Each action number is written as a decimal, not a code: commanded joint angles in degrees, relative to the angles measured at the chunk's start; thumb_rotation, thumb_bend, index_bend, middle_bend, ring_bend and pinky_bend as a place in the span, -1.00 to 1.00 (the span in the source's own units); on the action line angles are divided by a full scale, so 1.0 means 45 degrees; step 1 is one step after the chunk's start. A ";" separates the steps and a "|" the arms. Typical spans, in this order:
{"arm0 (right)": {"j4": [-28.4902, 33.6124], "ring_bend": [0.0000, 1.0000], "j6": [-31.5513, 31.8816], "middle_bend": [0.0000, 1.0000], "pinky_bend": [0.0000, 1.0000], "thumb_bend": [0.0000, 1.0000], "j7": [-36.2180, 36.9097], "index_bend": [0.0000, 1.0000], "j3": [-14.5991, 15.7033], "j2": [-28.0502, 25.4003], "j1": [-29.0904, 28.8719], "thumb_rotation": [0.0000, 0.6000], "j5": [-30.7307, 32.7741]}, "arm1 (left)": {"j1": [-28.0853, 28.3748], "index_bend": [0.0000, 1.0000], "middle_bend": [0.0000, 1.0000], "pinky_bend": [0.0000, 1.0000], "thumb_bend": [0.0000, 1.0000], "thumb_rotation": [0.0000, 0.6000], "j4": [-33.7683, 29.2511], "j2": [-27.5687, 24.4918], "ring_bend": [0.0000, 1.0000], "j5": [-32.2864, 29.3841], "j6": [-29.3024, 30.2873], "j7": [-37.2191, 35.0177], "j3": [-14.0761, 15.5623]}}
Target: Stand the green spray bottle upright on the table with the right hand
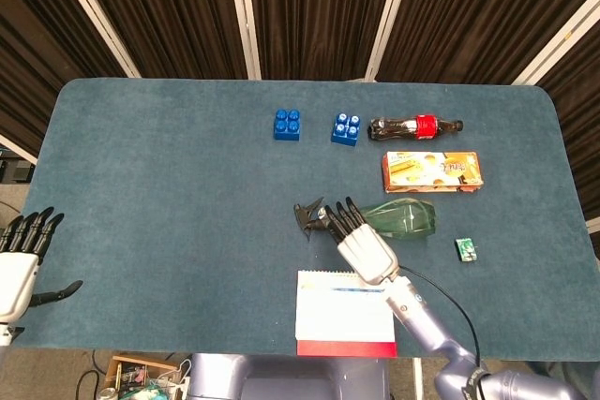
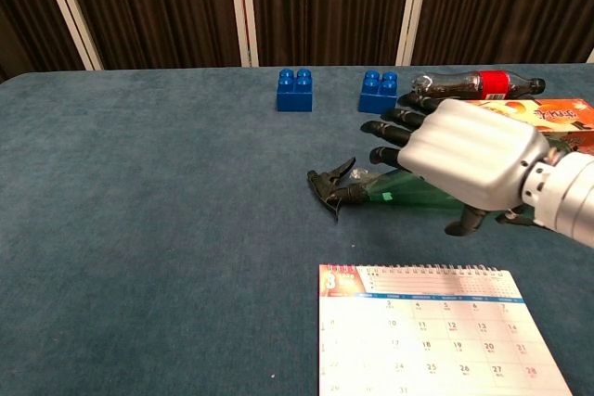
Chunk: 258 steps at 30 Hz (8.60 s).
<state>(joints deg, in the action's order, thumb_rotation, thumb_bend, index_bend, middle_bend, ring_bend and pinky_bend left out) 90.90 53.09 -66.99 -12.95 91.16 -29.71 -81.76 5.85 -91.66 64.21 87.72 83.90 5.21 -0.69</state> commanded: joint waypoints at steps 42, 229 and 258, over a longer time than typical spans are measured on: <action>-0.4560 -1.00 -0.1197 -0.94 -1.00 -0.10 0.0353 0.51 0.0361 0.1162 -0.3041 1.00 0.3092 | 0.0570 -1.00 -1.00 -0.93 -0.90 1.00 0.0096 0.0324 -1.00 -0.1912 -0.1514 0.0911 -0.0429; -0.6831 -1.00 0.5426 -1.00 -1.00 -1.00 1.9956 -1.00 0.2390 0.1312 0.0456 1.00 -0.1934 | 0.0202 -1.00 -1.00 -0.93 -0.88 1.00 -0.0076 -0.0114 -1.00 0.0282 -0.0417 -0.0272 0.0356; -0.4606 -1.00 0.4829 -1.00 -1.00 -1.00 1.4761 -1.00 0.2075 -0.3192 0.2171 1.00 0.0331 | 0.0219 -1.00 -1.00 -0.93 -0.88 1.00 -0.0089 -0.0102 -1.00 0.0147 -0.0498 -0.0193 0.0310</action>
<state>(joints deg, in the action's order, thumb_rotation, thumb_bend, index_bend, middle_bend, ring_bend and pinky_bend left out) 63.78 76.20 5.78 -3.28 81.10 -22.55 -84.49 6.81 -92.06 63.74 88.41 81.70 4.31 0.72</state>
